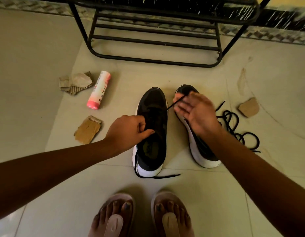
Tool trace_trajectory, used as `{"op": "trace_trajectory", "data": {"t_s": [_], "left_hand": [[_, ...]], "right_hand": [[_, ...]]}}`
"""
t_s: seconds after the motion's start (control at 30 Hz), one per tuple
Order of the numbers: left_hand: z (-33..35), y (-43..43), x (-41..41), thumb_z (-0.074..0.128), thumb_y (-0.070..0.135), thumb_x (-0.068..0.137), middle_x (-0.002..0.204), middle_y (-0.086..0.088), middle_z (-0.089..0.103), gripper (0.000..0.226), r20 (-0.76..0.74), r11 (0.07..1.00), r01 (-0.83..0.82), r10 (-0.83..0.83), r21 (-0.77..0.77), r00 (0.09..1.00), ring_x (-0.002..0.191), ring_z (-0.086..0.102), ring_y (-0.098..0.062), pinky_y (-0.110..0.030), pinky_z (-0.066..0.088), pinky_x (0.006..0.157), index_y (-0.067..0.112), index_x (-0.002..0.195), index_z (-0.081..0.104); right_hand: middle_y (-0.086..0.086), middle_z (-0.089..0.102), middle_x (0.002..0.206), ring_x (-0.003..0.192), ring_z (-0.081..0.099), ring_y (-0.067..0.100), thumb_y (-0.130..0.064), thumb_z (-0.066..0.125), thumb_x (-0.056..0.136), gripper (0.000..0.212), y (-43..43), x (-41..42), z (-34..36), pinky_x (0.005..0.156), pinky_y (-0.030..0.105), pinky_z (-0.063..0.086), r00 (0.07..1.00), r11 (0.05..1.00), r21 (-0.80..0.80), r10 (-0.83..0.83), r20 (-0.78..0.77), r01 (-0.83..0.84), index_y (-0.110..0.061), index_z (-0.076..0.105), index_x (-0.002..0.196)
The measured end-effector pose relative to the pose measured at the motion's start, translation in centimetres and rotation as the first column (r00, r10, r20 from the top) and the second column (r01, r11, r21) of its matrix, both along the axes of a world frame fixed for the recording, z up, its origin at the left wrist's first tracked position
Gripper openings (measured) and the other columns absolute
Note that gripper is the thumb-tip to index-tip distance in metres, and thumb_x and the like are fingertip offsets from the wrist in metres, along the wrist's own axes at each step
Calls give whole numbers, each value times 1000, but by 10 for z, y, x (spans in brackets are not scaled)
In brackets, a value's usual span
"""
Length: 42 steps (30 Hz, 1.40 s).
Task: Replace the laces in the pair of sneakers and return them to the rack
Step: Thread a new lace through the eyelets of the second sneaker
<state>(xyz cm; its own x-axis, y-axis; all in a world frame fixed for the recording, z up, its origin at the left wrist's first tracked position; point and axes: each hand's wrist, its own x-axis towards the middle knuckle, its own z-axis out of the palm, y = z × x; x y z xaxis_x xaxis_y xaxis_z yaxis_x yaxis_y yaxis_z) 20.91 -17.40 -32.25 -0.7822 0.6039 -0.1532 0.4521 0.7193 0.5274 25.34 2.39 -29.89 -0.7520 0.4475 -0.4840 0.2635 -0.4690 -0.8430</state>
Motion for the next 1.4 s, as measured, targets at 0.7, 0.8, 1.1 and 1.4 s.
{"op": "trace_trajectory", "data": {"t_s": [0.7, 0.8, 1.1, 1.4], "left_hand": [[-11, 6, 1, 61, 41, 86, 52, 7, 45, 39, 119, 995, -36, 25, 95, 993, 50, 43, -7, -18, 29, 49, 25, 58, 40], [-14, 5, 0, 60, 40, 87, 51, 7, 46, 39, 129, 993, -50, 36, 104, 991, 50, 44, -7, -21, 31, 50, 24, 57, 40], [-18, 9, -1, 55, 33, 91, 52, 9, 56, 37, 205, 992, -73, 51, 100, 977, 49, 53, 1, -14, 31, 51, 20, 59, 44], [-17, 8, -3, 52, 33, 94, 49, 9, 55, 36, 400, 978, -138, 65, 157, 914, 41, 51, 3, -6, 37, 50, 17, 62, 48]], "right_hand": [[-12, 55, 94, 89, 53, 8, -28, 72, 81, 30, -3, 5, -2, 76, 21, 39, 587, 2, 706, 558, 587, -709, -18, 68, 109], [-3, 64, 100, 91, 59, 12, -24, 69, 84, 16, -7, 4, -9, 75, 22, 40, 630, -18, 747, 523, 574, -665, -18, 70, 99], [2, 67, 90, 84, 61, 18, -16, 53, 93, 10, 1, 8, -14, 80, 36, 50, 654, -58, 734, 409, 636, -677, -15, 63, 90], [8, 68, 73, 48, 58, 10, -3, 48, 95, 17, -19, 23, 21, 46, 18, 47, 477, 490, 116, 723, 499, -864, -1, 65, 98]]}}
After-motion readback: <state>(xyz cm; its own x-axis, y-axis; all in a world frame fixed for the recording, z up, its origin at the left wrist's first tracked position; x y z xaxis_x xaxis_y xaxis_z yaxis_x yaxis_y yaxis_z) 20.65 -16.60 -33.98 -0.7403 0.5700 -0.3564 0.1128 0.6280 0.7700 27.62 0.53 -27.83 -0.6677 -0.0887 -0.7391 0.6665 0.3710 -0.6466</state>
